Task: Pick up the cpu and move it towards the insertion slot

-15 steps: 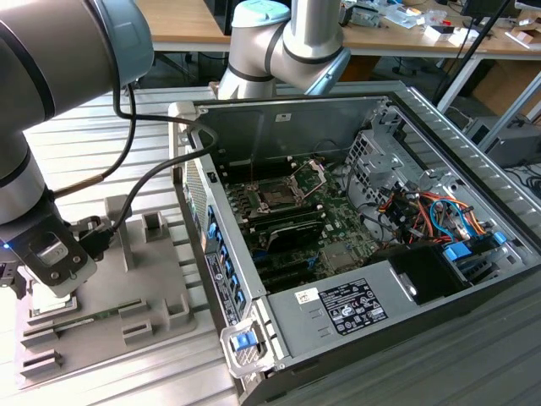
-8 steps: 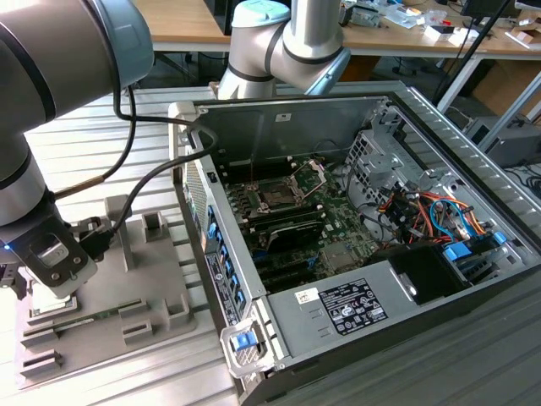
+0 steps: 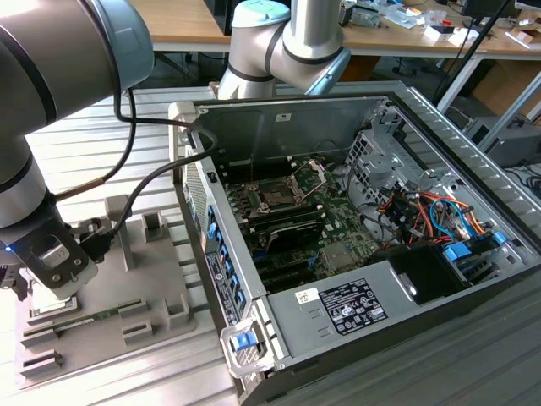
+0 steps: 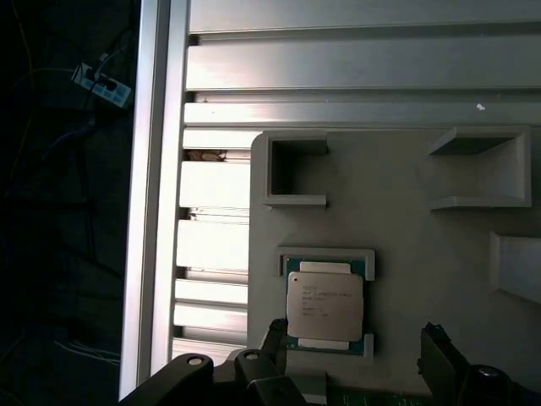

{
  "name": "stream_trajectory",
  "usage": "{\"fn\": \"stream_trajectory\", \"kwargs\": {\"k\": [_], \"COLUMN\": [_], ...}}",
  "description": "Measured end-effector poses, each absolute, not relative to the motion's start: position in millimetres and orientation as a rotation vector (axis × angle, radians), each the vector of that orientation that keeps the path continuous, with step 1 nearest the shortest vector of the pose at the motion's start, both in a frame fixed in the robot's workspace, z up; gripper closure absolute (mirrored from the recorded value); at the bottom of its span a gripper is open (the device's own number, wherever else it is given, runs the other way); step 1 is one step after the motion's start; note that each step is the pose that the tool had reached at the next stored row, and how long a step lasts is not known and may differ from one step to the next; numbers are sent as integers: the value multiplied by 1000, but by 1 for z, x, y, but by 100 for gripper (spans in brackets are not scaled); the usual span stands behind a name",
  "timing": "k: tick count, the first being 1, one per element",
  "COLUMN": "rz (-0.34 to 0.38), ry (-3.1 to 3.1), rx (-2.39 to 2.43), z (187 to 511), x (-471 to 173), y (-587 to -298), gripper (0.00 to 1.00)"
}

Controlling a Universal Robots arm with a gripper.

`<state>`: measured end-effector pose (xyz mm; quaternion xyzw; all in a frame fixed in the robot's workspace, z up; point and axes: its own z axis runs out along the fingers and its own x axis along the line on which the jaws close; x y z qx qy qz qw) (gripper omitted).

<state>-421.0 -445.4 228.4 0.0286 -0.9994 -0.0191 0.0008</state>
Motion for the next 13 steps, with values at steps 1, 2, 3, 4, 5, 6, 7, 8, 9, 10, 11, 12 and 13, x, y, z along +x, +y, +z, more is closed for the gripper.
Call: {"fn": "stream_trajectory", "kwargs": {"k": [1,2,3,4,5,6,7,8,9,10,11,12,13], "rz": [-60,-60,-60,-60,-60,-60,-60,-60,-60,-60,-60,-60,-60], "ry": [-3138,-3138,-3138,-3138,-3138,-3138,-3138,-3138,-3138,-3138,-3138,-3138,-3138], "rx": [90,90,90,90,90,90,90,90,90,90,90,90,90], "z": [228,228,228,227,227,227,226,226,226,225,225,225,224], "x": [-421,-421,-421,-421,-421,-421,-421,-421,-421,-421,-421,-421,-421], "y": [-445,-445,-445,-445,-445,-445,-445,-445,-445,-445,-445,-445,-445], "gripper": [28,28,28,28,28,28,28,28,28,28,28,28,28]}}
